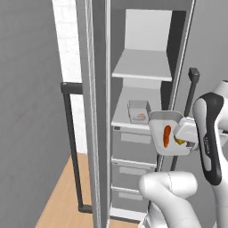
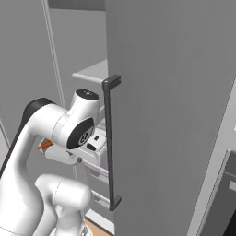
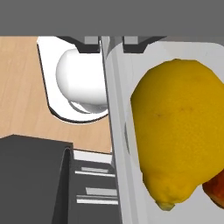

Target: Take the meat container that has the shrimp and place it on the second highest rack of the freezer. Then take the vegetable container that has the carrot and lemon and place it on the highest rack of the freezer.

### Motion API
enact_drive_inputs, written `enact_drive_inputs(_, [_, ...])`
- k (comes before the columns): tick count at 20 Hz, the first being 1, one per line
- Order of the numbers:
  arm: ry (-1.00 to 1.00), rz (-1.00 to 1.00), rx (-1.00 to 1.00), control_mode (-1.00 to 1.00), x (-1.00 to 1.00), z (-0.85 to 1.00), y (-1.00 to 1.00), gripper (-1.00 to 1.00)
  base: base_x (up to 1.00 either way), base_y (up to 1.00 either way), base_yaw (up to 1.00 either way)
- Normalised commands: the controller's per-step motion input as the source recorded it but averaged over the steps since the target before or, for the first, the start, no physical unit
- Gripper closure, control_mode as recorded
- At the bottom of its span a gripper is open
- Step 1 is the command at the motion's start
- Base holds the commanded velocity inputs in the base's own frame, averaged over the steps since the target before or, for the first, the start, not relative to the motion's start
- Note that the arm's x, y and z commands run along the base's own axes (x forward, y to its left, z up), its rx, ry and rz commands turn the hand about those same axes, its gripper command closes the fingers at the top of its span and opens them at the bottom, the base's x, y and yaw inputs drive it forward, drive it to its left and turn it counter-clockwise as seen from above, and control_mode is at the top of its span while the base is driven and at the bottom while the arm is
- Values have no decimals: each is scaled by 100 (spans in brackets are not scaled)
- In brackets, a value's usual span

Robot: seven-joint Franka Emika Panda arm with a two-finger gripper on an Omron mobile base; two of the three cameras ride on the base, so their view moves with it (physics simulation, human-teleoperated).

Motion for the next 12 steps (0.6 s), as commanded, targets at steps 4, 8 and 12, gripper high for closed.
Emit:
enact_drive_inputs(4, [0,0,0,100,0,0,0,100,0,34,-21])
enact_drive_inputs(8, [0,0,0,100,0,0,0,100,0,34,-21])
enact_drive_inputs(12, [0,0,0,100,0,0,0,100,0,40,-15])
